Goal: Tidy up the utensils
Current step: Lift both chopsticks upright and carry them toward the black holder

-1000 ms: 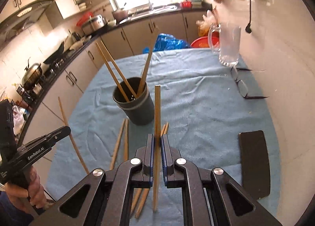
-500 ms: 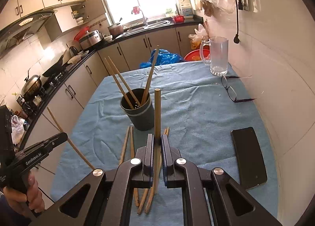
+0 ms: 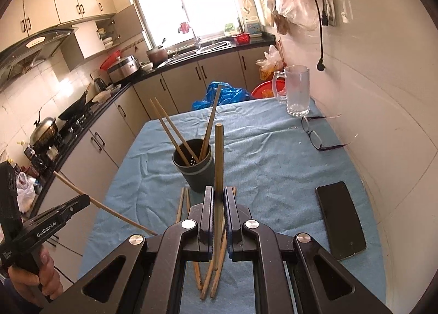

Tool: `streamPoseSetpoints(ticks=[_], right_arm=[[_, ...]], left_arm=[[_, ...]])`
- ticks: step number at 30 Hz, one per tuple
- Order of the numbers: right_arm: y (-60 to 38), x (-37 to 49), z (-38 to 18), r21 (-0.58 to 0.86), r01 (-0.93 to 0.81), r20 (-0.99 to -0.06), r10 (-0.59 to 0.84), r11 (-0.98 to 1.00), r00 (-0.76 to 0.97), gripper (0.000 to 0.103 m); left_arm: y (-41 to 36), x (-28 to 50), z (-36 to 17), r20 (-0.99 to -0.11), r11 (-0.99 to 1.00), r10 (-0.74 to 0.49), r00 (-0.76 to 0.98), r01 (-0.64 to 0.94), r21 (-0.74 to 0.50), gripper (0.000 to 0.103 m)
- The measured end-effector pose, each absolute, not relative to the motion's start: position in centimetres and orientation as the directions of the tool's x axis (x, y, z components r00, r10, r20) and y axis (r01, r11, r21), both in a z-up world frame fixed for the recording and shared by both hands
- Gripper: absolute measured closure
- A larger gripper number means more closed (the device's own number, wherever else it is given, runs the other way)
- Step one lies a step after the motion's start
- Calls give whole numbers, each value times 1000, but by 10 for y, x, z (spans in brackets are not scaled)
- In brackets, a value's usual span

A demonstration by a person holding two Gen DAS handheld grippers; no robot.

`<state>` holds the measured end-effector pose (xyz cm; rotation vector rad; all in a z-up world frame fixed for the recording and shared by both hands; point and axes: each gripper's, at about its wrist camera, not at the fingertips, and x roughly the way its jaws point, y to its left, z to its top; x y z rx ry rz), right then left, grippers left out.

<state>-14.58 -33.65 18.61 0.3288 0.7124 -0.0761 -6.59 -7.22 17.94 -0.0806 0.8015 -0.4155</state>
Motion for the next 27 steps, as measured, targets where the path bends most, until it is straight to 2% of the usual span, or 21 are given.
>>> streamPoseSetpoints(ticks=[27], right_arm=[[-342,-148,196,319,215,-644,44,923,764,96]], left_arm=[[-71,-64,188,-671,916,-383,634,354,-189,97]])
